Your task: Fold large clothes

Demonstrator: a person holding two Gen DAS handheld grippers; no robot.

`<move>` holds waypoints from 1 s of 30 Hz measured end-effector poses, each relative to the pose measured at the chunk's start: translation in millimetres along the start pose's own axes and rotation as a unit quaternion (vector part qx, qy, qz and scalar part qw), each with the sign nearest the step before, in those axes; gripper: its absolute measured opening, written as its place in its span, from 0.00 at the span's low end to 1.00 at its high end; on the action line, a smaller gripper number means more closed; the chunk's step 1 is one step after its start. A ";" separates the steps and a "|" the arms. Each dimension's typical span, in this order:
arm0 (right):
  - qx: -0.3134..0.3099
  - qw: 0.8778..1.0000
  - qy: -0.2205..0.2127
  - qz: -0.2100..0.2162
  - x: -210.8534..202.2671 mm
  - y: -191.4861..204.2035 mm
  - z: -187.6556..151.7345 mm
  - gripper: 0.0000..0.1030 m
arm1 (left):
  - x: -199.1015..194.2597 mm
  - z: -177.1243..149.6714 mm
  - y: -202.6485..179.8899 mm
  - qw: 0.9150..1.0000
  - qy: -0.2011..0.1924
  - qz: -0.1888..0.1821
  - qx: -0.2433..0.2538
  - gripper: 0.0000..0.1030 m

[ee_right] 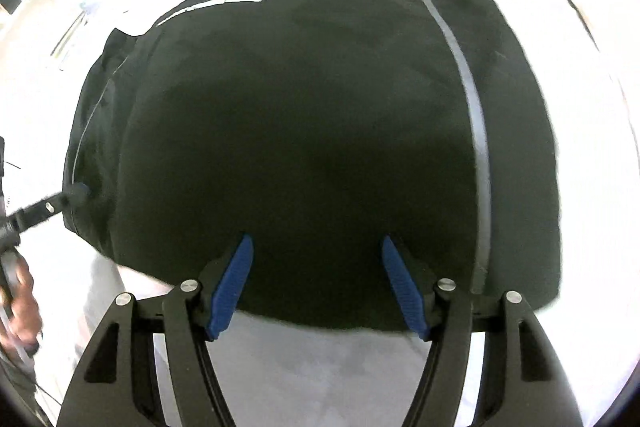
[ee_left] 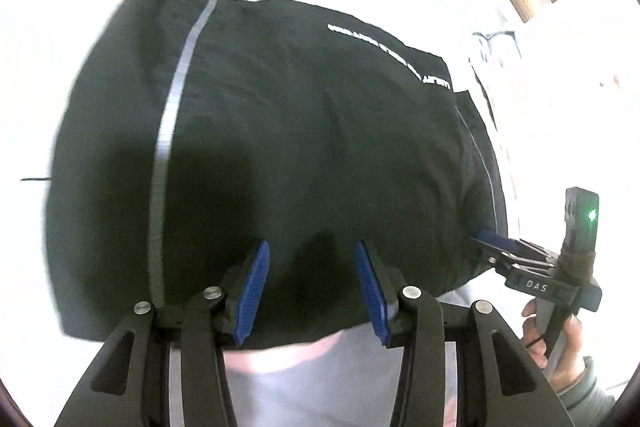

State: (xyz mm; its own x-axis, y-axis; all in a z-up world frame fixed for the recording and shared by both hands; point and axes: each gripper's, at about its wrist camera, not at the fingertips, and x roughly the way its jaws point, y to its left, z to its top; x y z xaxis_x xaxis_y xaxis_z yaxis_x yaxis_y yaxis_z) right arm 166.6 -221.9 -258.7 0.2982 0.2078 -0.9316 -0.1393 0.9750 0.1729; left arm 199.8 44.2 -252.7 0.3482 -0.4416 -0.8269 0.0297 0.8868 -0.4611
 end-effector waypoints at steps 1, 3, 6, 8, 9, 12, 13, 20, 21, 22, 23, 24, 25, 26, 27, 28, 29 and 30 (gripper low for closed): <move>0.005 1.000 -0.002 0.001 -5.8 -6.6 -6.1 0.68 | -8.4 0.0 6.0 1.000 -0.004 0.005 -0.006 0.45; 0.010 1.000 -0.011 -0.010 -16.2 -14.5 -14.1 0.68 | -25.2 -3.5 20.1 1.000 -0.015 0.013 -0.016 0.45; 0.022 0.999 -0.033 -0.029 -34.3 -36.7 -13.8 0.68 | -53.0 0.6 47.8 0.998 -0.047 0.036 -0.033 0.45; 0.044 0.997 -0.053 -0.028 -47.1 -53.1 -5.2 0.68 | -66.5 11.0 62.7 0.996 -0.058 0.051 -0.043 0.45; 0.052 0.996 -0.059 -0.028 -54.3 -66.5 5.1 0.68 | -71.8 18.3 71.8 0.995 -0.062 0.057 -0.047 0.45; 0.076 0.993 -0.074 -0.050 -60.7 -92.2 27.4 0.69 | -78.5 40.7 85.7 0.993 -0.078 0.060 -0.065 0.45; 0.081 0.992 -0.081 -0.052 -61.3 -99.5 34.8 0.69 | -78.9 49.7 92.1 0.993 -0.078 0.053 -0.067 0.46; 0.107 0.991 -0.074 -0.030 -41.2 -142.2 74.2 0.69 | -38.5 85.5 117.4 0.994 -0.049 0.070 -0.075 0.50; 0.110 0.991 -0.070 -0.025 -35.7 -146.8 75.6 0.69 | -35.7 88.6 123.7 0.993 -0.045 0.070 -0.079 0.50; 0.115 0.991 -0.060 -0.014 -27.4 -153.4 78.4 0.69 | -28.9 92.4 130.4 0.994 -0.039 0.065 -0.083 0.50; 0.118 0.992 -0.050 -0.003 -18.6 -159.1 80.8 0.69 | -22.2 95.9 135.0 0.994 -0.033 0.054 -0.087 0.51; 0.120 0.992 -0.044 0.005 -7.9 -158.2 82.8 0.69 | -16.9 97.1 140.8 0.995 -0.025 0.035 -0.092 0.51; 0.123 0.992 -0.035 0.018 4.0 -158.8 84.8 0.69 | -9.3 99.1 145.6 0.995 -0.015 0.011 -0.101 0.55; 0.128 0.991 -0.025 0.034 15.3 -162.7 86.6 0.70 | -2.1 99.4 150.2 0.994 -0.004 -0.014 -0.111 0.58; 0.134 0.990 -0.017 0.045 22.1 -167.3 86.4 0.71 | 3.4 99.3 153.3 0.993 0.005 -0.029 -0.118 0.59; 0.148 0.987 -0.002 0.070 33.8 -172.3 86.7 0.73 | 15.2 99.1 158.4 0.990 0.022 -0.051 -0.130 0.60; 0.167 0.981 0.008 0.098 45.1 -177.8 86.6 0.73 | 22.3 98.1 160.8 0.988 0.034 -0.058 -0.137 0.61; 0.184 0.976 0.009 0.119 52.3 -183.0 86.7 0.76 | 29.8 96.7 162.6 0.987 0.040 -0.062 -0.142 0.62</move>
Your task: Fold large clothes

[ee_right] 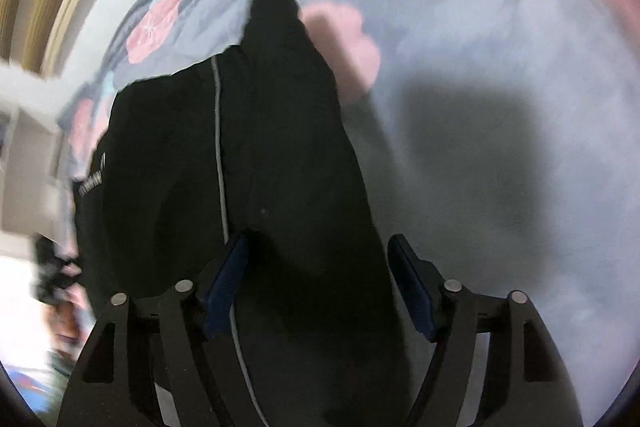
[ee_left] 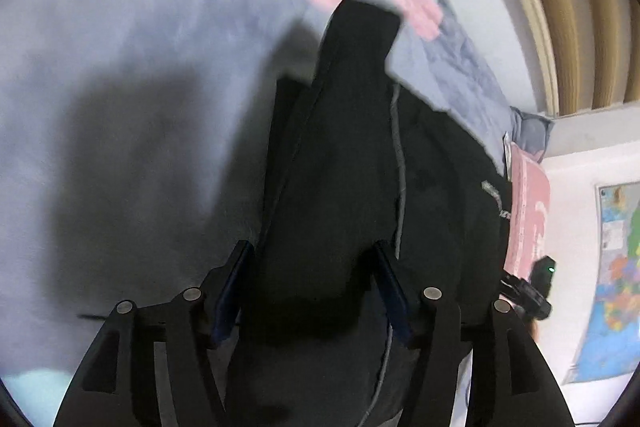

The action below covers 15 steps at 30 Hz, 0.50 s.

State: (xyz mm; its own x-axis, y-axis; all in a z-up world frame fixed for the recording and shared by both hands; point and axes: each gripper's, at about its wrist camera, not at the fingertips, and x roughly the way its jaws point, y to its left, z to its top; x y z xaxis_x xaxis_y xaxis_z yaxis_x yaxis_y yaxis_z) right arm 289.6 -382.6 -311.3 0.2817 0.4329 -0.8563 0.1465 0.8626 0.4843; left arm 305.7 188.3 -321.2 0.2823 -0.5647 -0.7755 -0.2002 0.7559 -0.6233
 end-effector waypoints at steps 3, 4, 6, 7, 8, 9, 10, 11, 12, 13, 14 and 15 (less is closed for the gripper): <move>0.035 0.998 0.007 0.047 15.4 -14.2 4.4 0.78 | 21.1 -2.5 6.7 0.999 0.006 -0.033 -0.017 0.67; 0.049 0.997 0.013 0.063 19.9 -19.3 4.9 0.78 | 24.2 -2.7 7.2 0.999 0.006 -0.041 -0.017 0.67; 0.058 0.995 0.019 0.084 22.8 -23.6 4.3 0.77 | 25.4 -5.1 6.1 0.998 -0.008 -0.058 -0.014 0.60; 0.052 0.994 0.021 0.091 21.8 -22.8 3.3 0.66 | 24.5 -6.5 4.7 0.998 -0.012 -0.063 -0.010 0.52; 0.042 0.993 0.024 0.109 19.8 -20.1 2.1 0.58 | 21.5 -9.6 2.2 0.998 -0.018 -0.066 0.000 0.47; 0.036 0.992 0.026 0.120 18.4 -18.3 1.9 0.58 | 19.7 -11.2 1.5 0.997 -0.019 -0.070 0.003 0.45; 0.022 0.992 0.027 0.120 15.6 -13.9 0.6 0.58 | 17.7 -12.9 1.8 0.997 -0.019 -0.077 0.003 0.44; 0.001 0.993 0.032 0.111 15.1 -8.6 -0.3 0.59 | 17.3 -13.7 3.2 0.996 -0.017 -0.084 -0.001 0.44; -0.010 0.994 0.035 0.105 16.1 -5.7 0.1 0.62 | 17.9 -13.4 3.3 0.996 -0.015 -0.085 -0.002 0.44; -0.013 0.994 0.041 0.104 19.4 -4.4 1.8 0.65 | 20.3 -12.5 3.3 0.996 -0.012 -0.084 -0.002 0.46; -0.006 0.993 0.049 0.109 25.2 -5.4 4.5 0.70 | 24.5 -10.7 4.3 0.996 -0.008 -0.085 -0.009 0.52; 0.000 0.992 0.058 0.114 31.0 -5.3 7.3 0.72 | 29.4 -9.2 6.1 0.996 -0.004 -0.090 -0.018 0.55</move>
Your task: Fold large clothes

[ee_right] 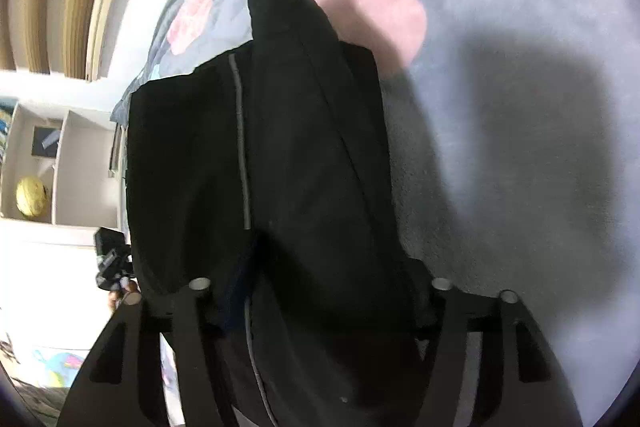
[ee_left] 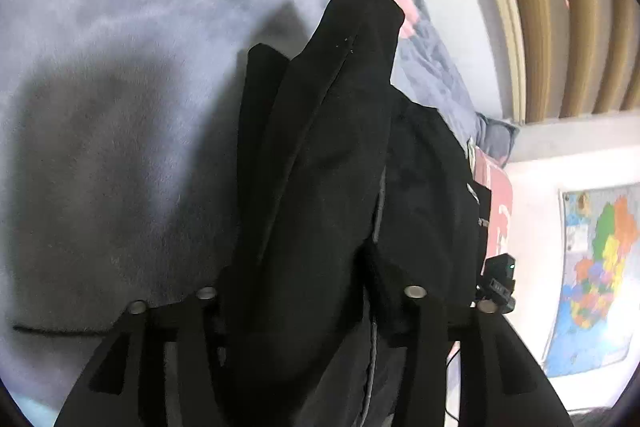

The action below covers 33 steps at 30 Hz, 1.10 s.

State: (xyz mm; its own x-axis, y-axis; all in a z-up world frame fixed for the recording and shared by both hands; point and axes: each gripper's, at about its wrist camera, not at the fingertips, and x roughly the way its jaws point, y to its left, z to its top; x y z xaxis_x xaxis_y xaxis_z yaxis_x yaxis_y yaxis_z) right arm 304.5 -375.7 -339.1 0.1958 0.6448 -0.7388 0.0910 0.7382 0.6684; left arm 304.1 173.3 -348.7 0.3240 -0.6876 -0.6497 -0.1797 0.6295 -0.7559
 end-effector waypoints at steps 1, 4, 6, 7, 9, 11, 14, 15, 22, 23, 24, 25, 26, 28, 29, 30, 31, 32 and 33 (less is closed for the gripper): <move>0.005 1.000 0.009 0.005 6.9 -2.2 2.5 0.73 | 6.0 2.9 2.5 1.000 0.004 -0.006 -0.009 0.60; 0.039 0.998 0.023 0.038 23.6 -13.3 6.2 0.79 | 17.8 2.0 4.7 1.000 0.004 -0.013 -0.018 0.64; 0.042 0.998 0.012 0.049 23.5 -12.0 4.3 0.66 | 17.8 -0.7 4.0 0.999 -0.006 -0.017 -0.026 0.58; 0.029 0.998 0.004 0.052 19.5 -5.5 0.8 0.59 | 14.4 -4.3 -1.4 1.000 -0.015 -0.013 -0.017 0.50; 0.001 0.999 -0.015 0.038 8.9 9.2 -8.8 0.48 | 6.8 -11.7 -11.0 1.000 -0.028 -0.012 0.002 0.37; -0.017 0.999 -0.032 0.033 -4.2 23.7 -18.9 0.39 | -7.1 -22.2 -23.1 0.998 -0.046 -0.032 0.008 0.30; -0.045 0.997 -0.057 0.034 -23.9 52.7 -35.9 0.36 | -28.3 -39.1 -47.4 0.995 -0.066 -0.065 0.019 0.27; -0.052 0.996 -0.062 0.034 -29.1 59.9 -41.2 0.35 | -35.2 -45.6 -56.9 0.994 -0.072 -0.073 0.025 0.26; -0.123 0.989 -0.074 0.020 -86.2 137.4 -113.2 0.34 | -101.2 -103.9 -111.3 0.989 -0.091 -0.085 0.083 0.26; -0.127 0.989 -0.076 0.020 -96.0 144.5 -129.4 0.34 | -115.5 -119.5 -117.8 0.988 -0.094 -0.086 0.090 0.26; -0.128 0.989 -0.076 0.020 -102.0 148.5 -141.8 0.34 | -124.7 -130.2 -120.2 0.987 -0.095 -0.086 0.093 0.26; -0.129 0.989 -0.075 0.020 -111.1 152.8 -158.0 0.34 | -134.5 -142.8 -122.5 0.987 -0.096 -0.086 0.097 0.26; -0.130 0.989 -0.075 0.019 -118.4 155.1 -171.0 0.34 | -144.0 -158.5 -124.8 0.987 -0.095 -0.085 0.100 0.26; -0.132 0.989 -0.072 0.013 -131.5 157.6 -200.5 0.34 | -156.1 -182.2 -125.3 0.987 -0.091 -0.083 0.103 0.26; -0.130 0.989 -0.069 0.011 -136.5 157.2 -215.0 0.34 | -161.9 -196.8 -124.0 0.988 -0.088 -0.080 0.103 0.26; -0.128 0.990 -0.066 0.010 -140.8 153.4 -226.2 0.34 | -169.6 -206.0 -116.5 0.988 -0.085 -0.077 0.101 0.26; -0.124 0.990 -0.062 0.008 -141.3 149.5 -239.1 0.34 | -173.3 -218.9 -107.0 0.989 -0.081 -0.074 0.098 0.26; -0.120 0.991 -0.056 0.004 -139.6 145.1 -251.2 0.34 | -177.4 -233.4 -95.8 0.990 -0.076 -0.070 0.092 0.26; -0.114 0.992 -0.051 0.002 -136.3 139.3 -258.1 0.34 | -179.2 -246.0 -83.4 0.992 -0.069 -0.067 0.082 0.26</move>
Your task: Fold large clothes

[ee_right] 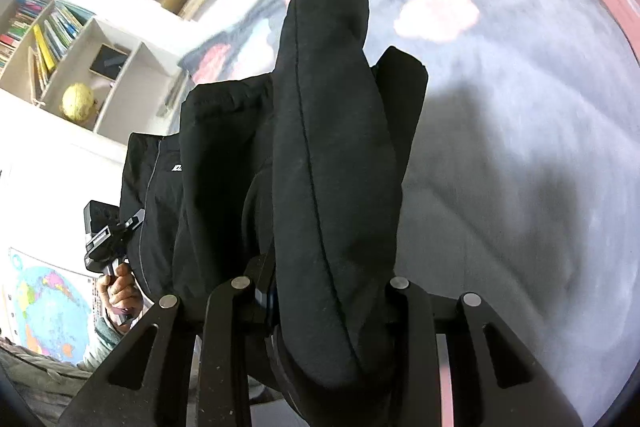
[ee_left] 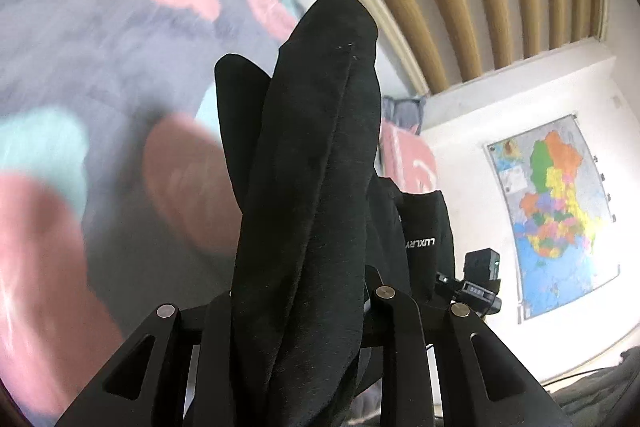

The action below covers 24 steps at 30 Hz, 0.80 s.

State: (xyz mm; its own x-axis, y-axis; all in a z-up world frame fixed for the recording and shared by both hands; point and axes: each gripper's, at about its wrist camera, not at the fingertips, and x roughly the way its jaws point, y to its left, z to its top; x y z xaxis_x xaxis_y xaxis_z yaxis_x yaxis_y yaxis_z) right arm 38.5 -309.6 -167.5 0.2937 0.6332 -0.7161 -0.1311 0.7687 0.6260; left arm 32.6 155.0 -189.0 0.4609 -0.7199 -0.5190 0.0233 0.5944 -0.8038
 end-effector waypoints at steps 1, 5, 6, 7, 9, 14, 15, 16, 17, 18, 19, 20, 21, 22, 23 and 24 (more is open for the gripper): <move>0.012 1.000 0.010 0.000 3.3 -8.7 -10.9 0.34 | -0.1 -8.6 7.1 1.000 0.006 0.003 -0.013 0.26; 0.048 0.998 0.047 -0.019 31.6 -33.8 -42.5 0.34 | 11.0 -41.2 43.4 0.997 0.027 0.029 -0.061 0.26; 0.059 0.996 0.055 -0.026 43.4 -41.7 -43.7 0.34 | 14.8 -49.3 55.0 0.996 0.031 0.036 -0.076 0.26; 0.072 0.995 0.060 -0.038 50.7 -50.7 -48.8 0.34 | 17.6 -55.0 65.3 0.995 0.033 0.045 -0.087 0.27; 0.102 0.992 0.054 -0.051 57.1 -70.1 -55.5 0.38 | 17.2 -66.7 102.4 0.988 0.022 0.055 -0.146 0.31; 0.206 0.978 0.028 -0.032 63.9 -125.0 -61.4 0.47 | 13.2 -69.6 179.0 0.962 0.011 0.031 -0.273 0.45; 0.228 0.973 0.027 -0.024 63.7 -134.3 -63.2 0.49 | 12.0 -71.1 184.7 0.958 0.014 0.021 -0.286 0.45; 0.246 0.969 0.026 -0.018 61.1 -142.6 -66.1 0.55 | 8.2 -69.2 187.6 0.956 0.017 0.016 -0.294 0.45; 0.258 0.966 0.023 -0.019 56.5 -145.7 -67.4 0.59 | 0.8 -68.0 182.1 0.958 0.015 0.027 -0.285 0.45; 0.258 0.966 0.019 -0.027 47.1 -149.8 -70.5 0.59 | -8.6 -65.5 174.7 0.962 0.013 0.044 -0.270 0.45; 0.253 0.967 0.011 -0.041 36.2 -147.9 -71.5 0.59 | -19.3 -61.7 164.9 0.966 0.007 0.069 -0.249 0.45; 0.242 0.969 0.001 -0.056 23.2 -141.3 -70.5 0.59 | -28.6 -57.8 155.1 0.969 0.001 0.092 -0.231 0.45; 0.233 0.970 -0.006 -0.066 12.5 -138.1 -72.7 0.59 | -38.9 -53.6 142.0 0.971 -0.006 0.118 -0.206 0.45; 0.212 0.974 -0.021 -0.075 -0.6 -126.0 -70.9 0.60 | -52.0 -48.1 120.1 0.974 -0.016 0.155 -0.163 0.45; 0.180 0.980 -0.038 -0.073 -11.9 -108.1 -67.9 0.66 | -57.4 -43.4 111.5 0.974 -0.022 0.182 -0.132 0.44; 0.157 0.984 -0.048 -0.073 -17.9 -93.0 -64.1 0.70 | -60.0 -37.5 94.6 0.973 -0.026 0.207 -0.096 0.44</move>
State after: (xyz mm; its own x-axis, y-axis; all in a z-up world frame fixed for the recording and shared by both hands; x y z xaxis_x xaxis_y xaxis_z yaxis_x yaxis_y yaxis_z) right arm -15.3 -386.7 -232.6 0.3777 0.4949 -0.7826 0.2133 0.7759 0.5936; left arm -26.2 240.9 -244.8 0.4405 -0.4099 -0.7987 -0.3384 0.7483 -0.5706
